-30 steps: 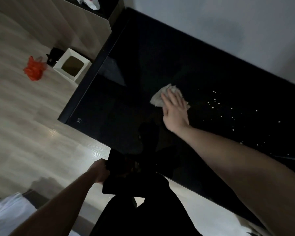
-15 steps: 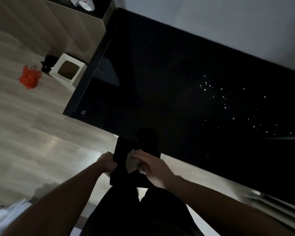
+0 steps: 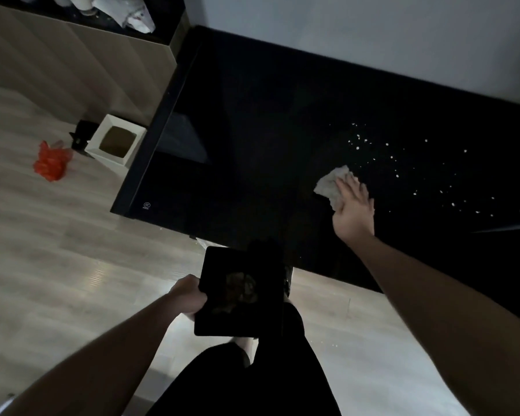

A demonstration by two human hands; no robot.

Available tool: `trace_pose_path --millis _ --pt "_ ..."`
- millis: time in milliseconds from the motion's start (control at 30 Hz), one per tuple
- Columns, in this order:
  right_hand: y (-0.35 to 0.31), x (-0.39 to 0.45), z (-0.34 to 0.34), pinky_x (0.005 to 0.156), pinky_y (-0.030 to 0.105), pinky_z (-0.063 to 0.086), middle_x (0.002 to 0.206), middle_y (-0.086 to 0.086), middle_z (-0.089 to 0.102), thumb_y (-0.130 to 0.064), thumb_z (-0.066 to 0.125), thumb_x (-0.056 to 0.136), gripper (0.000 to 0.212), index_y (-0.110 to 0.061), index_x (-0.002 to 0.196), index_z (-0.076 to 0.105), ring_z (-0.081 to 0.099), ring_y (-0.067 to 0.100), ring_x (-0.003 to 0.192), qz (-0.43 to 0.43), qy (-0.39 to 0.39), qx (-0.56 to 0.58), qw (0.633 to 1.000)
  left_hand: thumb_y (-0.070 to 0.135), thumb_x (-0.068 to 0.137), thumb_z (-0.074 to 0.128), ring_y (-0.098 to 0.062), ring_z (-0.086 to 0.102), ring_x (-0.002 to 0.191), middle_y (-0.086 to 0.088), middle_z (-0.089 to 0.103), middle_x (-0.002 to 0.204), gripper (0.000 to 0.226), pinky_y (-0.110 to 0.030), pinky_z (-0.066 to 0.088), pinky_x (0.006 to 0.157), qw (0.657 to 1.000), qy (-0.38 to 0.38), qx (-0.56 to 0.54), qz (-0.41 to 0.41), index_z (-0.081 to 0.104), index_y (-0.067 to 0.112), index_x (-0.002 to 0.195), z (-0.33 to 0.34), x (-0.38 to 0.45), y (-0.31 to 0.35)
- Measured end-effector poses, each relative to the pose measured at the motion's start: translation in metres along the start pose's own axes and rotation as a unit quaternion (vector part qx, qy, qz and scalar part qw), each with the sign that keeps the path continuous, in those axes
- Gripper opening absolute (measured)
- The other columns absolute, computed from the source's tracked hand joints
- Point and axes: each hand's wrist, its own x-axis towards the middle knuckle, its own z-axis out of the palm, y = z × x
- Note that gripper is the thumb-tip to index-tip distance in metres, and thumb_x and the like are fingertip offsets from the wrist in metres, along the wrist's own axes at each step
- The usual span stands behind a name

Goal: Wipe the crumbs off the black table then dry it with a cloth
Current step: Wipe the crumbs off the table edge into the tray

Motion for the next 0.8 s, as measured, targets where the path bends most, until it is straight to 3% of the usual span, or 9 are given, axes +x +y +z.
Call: trace_pose_path --millis 67,167,267,333,400,467,633,733,800 --pt "-0.005 -0.022 0.023 0.130 0.052 0.010 0.173 -0.001 0.020 -0.014 0.048 0.101 0.061 -0.029 0.160 0.037 0.016 0.033 0.159 -0.001 0.024 0.004 1.000 0.011 0.067 0.043 -0.034 0.079 0.068 -0.017 0.079 0.085 0.044 -0.044 0.067 0.066 1.000 0.002 0.002 0.005 0.076 0.007 0.097 -0.001 0.004 -0.003" --pt "-0.031 -0.072 0.052 0.128 0.052 0.018 0.166 -0.001 0.038 -0.015 0.057 0.098 0.055 -0.028 0.151 0.052 0.030 0.030 0.155 -0.059 0.043 0.042 0.996 0.007 0.072 0.041 -0.033 0.078 0.060 -0.019 0.079 0.080 0.040 -0.043 0.067 0.063 1.000 0.011 0.001 0.015 0.074 0.005 0.093 -0.001 0.003 -0.002" --pt "-0.050 -0.130 0.067 0.128 0.046 0.022 0.162 -0.007 0.045 -0.003 0.061 0.092 0.060 -0.030 0.145 0.058 0.031 0.020 0.155 -0.105 -0.019 0.091 0.990 0.007 0.071 0.042 -0.032 0.078 0.060 -0.018 0.079 0.079 0.039 -0.043 0.067 0.063 1.000 0.012 0.002 0.020 0.075 0.005 0.092 0.002 -0.001 -0.001" --pt "-0.061 -0.167 0.071 0.123 0.041 0.035 0.156 -0.013 0.052 0.002 0.060 0.087 0.063 -0.034 0.139 0.063 0.041 0.011 0.149 -0.121 -0.082 0.141 0.979 0.006 0.072 0.043 -0.034 0.079 0.064 -0.020 0.079 0.082 0.038 -0.044 0.067 0.062 1.000 0.008 -0.002 0.020 0.075 0.003 0.093 0.004 -0.003 -0.001" --pt "-0.070 -0.199 0.070 0.112 0.034 0.047 0.151 -0.023 0.053 -0.003 0.059 0.085 0.065 -0.042 0.137 0.061 0.052 0.004 0.140 -0.113 -0.144 0.175 0.967 0.004 0.072 0.043 -0.036 0.079 0.070 -0.022 0.078 0.086 0.039 -0.047 0.067 0.064 1.000 0.001 -0.009 0.018 0.074 0.000 0.096 0.007 -0.005 -0.001" --pt "-0.072 -0.221 0.066 0.110 0.028 0.047 0.149 -0.035 0.047 -0.003 0.056 0.089 0.063 -0.041 0.139 0.061 0.046 -0.004 0.142 -0.111 -0.164 0.200 0.960 0.003 0.072 0.044 -0.036 0.079 0.073 -0.023 0.079 0.088 0.042 -0.049 0.067 0.068 1.000 -0.012 -0.015 0.020 0.074 -0.001 0.102 0.011 -0.003 -0.001" --pt "-0.052 -0.204 0.024 0.118 0.021 0.038 0.148 -0.033 0.049 0.009 0.054 0.092 0.069 -0.042 0.139 0.061 0.042 -0.010 0.143 -0.015 -0.089 0.257 0.962 0.009 0.068 0.046 -0.037 0.079 0.069 -0.021 0.079 0.084 0.040 -0.050 0.066 0.065 0.999 -0.012 -0.033 0.024 0.076 0.000 0.093 0.027 -0.010 0.008" --pt "-0.022 -0.164 -0.018 0.118 0.021 0.038 0.146 -0.017 0.059 0.010 0.055 0.092 0.060 -0.029 0.136 0.066 0.046 -0.004 0.143 -0.004 -0.016 0.279 0.960 0.010 0.070 0.049 -0.034 0.079 0.072 -0.017 0.079 0.083 0.034 -0.047 0.067 0.067 0.999 -0.004 -0.023 0.024 0.075 0.004 0.091 0.036 -0.018 0.022" --pt "0.004 -0.127 -0.047 0.116 0.014 0.036 0.145 -0.019 0.059 0.007 0.056 0.094 0.056 -0.026 0.137 0.066 0.045 -0.008 0.141 0.021 0.019 0.267 0.963 0.010 0.072 0.050 -0.033 0.078 0.075 -0.017 0.079 0.085 0.032 -0.045 0.067 0.067 1.000 0.000 -0.015 0.019 0.075 0.005 0.092 0.042 -0.021 0.032"
